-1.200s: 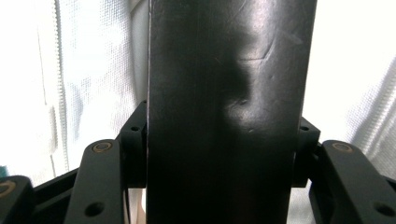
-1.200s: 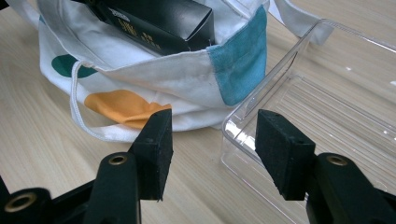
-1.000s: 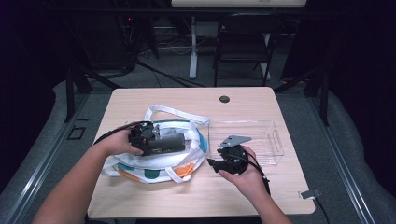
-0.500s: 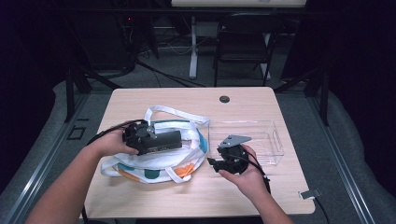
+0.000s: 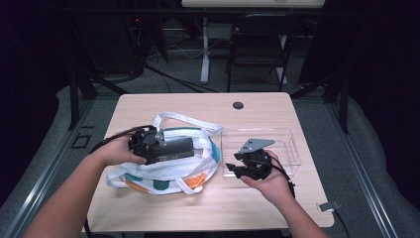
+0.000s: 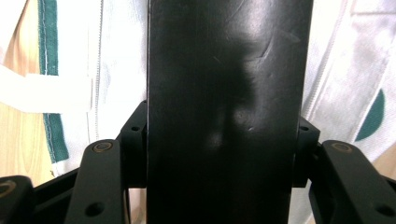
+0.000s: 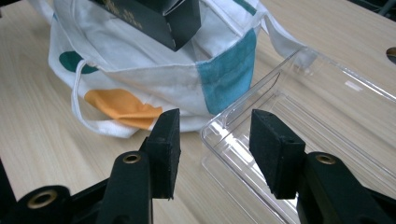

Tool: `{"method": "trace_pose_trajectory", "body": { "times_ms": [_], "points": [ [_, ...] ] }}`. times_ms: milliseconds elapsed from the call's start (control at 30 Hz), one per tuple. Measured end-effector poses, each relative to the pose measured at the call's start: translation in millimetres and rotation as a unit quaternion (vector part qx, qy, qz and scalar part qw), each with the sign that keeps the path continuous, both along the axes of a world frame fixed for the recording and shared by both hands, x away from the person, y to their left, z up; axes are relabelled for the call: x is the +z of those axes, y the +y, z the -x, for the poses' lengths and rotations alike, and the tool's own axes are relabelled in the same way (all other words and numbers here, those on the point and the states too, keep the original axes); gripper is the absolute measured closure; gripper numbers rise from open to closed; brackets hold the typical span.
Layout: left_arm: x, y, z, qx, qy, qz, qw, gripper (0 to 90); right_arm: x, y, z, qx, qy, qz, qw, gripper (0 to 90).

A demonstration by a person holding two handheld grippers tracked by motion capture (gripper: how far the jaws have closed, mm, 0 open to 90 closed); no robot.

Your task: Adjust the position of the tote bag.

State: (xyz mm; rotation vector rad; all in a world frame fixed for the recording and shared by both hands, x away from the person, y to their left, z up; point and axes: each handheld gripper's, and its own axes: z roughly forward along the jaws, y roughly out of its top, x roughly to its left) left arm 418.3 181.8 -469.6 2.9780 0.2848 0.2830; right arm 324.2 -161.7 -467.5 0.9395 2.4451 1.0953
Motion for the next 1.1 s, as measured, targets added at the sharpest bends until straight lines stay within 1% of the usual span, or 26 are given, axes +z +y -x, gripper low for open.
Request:
{"method": "trace_pose_trajectory", "body": {
  "times_ms": [33, 67, 100, 200, 267, 300, 400, 467, 567, 633, 733, 867, 1000, 1067, 1100],
  "points": [
    [0.5, -0.1, 0.7, 0.002, -0.002, 0.001, 1.0, 42.6, 0.0, -0.9, -0.5, 0.001, 0.001, 0.002, 1.0, 53.0],
    [2.2, -0.5, 1.2, 0.001, -0.004, -0.003, 1.0, 42.6, 0.3, -1.6, -0.6, -0.002, 0.001, 0.002, 1.0, 52.7],
    [3.1, -0.6, 1.6, 0.002, -0.005, -0.002, 1.0, 42.6, 0.8, -3.2, -1.3, -0.001, -0.004, -0.006, 1.0, 51.8],
    [6.1, -1.2, 2.7, 0.001, -0.006, 0.0, 1.0, 42.6, 2.5, -5.5, -3.0, 0.002, -0.006, -0.008, 1.0, 48.0],
    [9.0, -2.1, 3.3, 0.0, -0.006, -0.003, 1.0, 42.6, 4.4, -6.8, -4.0, 0.007, -0.008, -0.006, 0.9999, 45.7],
    [9.6, -2.5, 3.9, 0.001, -0.008, 0.001, 1.0, 42.6, 5.3, -7.5, -4.7, 0.01, -0.009, -0.003, 0.9999, 45.3],
    [14.4, -4.7, 4.6, -0.001, -0.01, 0.003, 0.9999, 42.6, 7.1, -9.6, -7.2, 0.016, -0.02, 0.003, 0.9997, 44.4],
    [16.6, -6.5, 5.3, -0.002, -0.011, 0.005, 0.9999, 42.6, 8.1, -10.8, -9.2, 0.019, -0.019, 0.007, 0.9996, 43.8],
    [20.6, -10.4, 6.0, -0.008, -0.012, 0.002, 0.9999, 42.6, 9.9, -11.6, -11.6, 0.025, -0.019, 0.011, 0.9994, 42.6],
    [22.3, -12.7, 6.3, -0.01, -0.017, 0.006, 0.9998, 42.6, 11.5, -11.3, -13.0, 0.027, -0.023, 0.02, 0.9992, 42.1],
    [25.7, -16.7, 6.1, -0.013, -0.019, 0.004, 0.9997, 42.6, 14.5, -10.8, -15.5, 0.027, -0.036, 0.036, 0.9983, 40.9],
    [27.5, -22.4, 6.1, -0.018, -0.019, 0.002, 0.9997, 42.6, 18.0, -8.8, -19.5, 0.026, -0.029, 0.048, 0.9981, 40.4],
    [28.9, -28.4, 5.3, -0.023, -0.02, 0.003, 0.9995, 42.6, 21.3, -5.5, -23.0, 0.043, -0.029, 0.066, 0.9965, 35.7],
    [30.1, -32.3, 4.6, -0.024, -0.023, 0.006, 0.9994, 42.6, 22.8, -3.5, -24.6, 0.057, -0.036, 0.073, 0.995, 32.5],
    [31.2, -34.4, 4.0, -0.027, -0.022, 0.003, 0.9994, 42.6, 23.6, -2.2, -25.0, 0.061, -0.039, 0.079, 0.9942, 31.3]
  ]
}}
